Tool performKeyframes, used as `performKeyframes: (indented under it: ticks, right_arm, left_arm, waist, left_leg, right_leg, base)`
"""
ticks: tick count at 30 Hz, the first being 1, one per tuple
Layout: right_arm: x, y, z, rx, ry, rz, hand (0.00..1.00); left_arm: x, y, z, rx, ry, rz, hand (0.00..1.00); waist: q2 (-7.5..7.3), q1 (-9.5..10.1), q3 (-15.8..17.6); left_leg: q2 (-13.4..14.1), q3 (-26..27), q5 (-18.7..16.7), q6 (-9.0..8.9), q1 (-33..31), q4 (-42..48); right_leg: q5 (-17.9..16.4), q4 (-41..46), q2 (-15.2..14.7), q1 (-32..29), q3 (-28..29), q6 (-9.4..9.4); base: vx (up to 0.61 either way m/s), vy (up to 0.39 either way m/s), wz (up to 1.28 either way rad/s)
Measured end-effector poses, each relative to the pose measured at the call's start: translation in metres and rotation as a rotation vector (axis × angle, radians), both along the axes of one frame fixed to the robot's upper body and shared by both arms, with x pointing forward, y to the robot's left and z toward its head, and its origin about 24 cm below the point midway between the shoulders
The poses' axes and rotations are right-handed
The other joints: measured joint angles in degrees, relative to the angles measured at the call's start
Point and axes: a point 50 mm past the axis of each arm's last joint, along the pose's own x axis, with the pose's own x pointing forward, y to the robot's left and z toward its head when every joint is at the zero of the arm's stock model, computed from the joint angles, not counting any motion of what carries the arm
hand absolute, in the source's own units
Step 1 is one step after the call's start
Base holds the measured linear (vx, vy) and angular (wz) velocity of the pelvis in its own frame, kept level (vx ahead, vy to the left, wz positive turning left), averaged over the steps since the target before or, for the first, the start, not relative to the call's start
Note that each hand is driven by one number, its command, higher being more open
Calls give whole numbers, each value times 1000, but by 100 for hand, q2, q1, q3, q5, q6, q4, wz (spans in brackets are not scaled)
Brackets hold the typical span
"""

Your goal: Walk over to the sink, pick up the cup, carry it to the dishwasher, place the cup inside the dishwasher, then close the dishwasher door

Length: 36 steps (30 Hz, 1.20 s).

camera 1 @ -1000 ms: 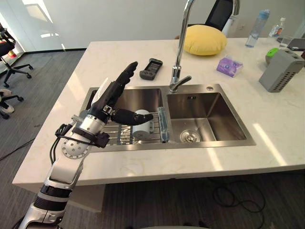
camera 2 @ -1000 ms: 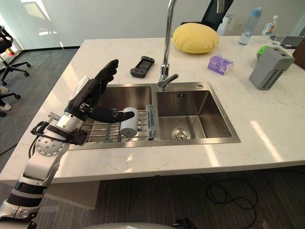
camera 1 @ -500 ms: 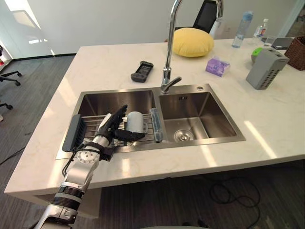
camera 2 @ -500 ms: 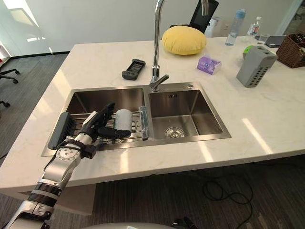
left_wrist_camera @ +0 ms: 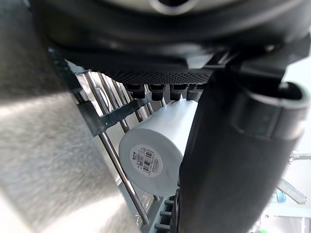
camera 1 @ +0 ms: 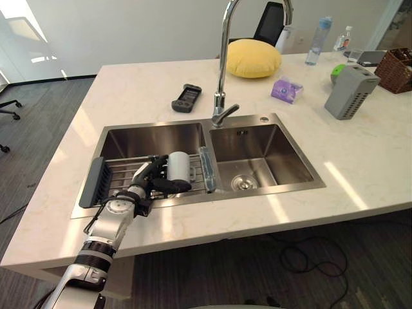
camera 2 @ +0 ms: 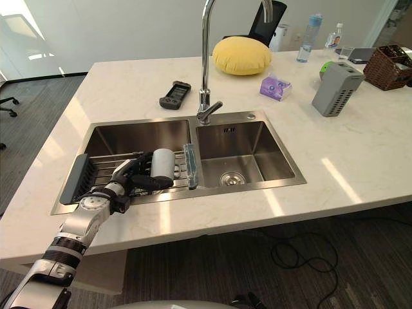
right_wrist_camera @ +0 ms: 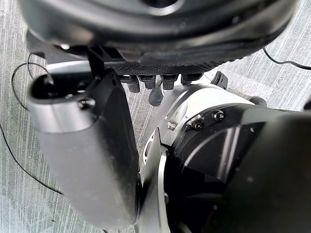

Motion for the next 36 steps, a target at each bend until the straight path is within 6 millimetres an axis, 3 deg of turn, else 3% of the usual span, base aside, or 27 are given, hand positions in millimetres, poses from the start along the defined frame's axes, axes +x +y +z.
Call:
performKeyframes:
  ticks: [14, 36]
  right_arm:
    - [0, 1, 0, 1, 9, -6, 100]
    - [-1, 2, 1, 5, 4, -19, 100]
  left_arm:
    - [10, 14, 2, -220, 87, 89, 100]
    - [21, 22, 2, -13, 121, 107, 100]
  waist:
    - [2, -31, 4]
    - [34, -57, 29]
  left_leg:
    - [-1, 43, -1, -1, 46, -3]
    - [1, 228, -50, -45, 142, -7]
  right_leg:
    - [-1, -2, -2, 21, 40, -2]
    - [-4, -4, 3, 12, 212, -22]
  base:
    - [-4, -1, 0]
    - [-6, -2, -3]
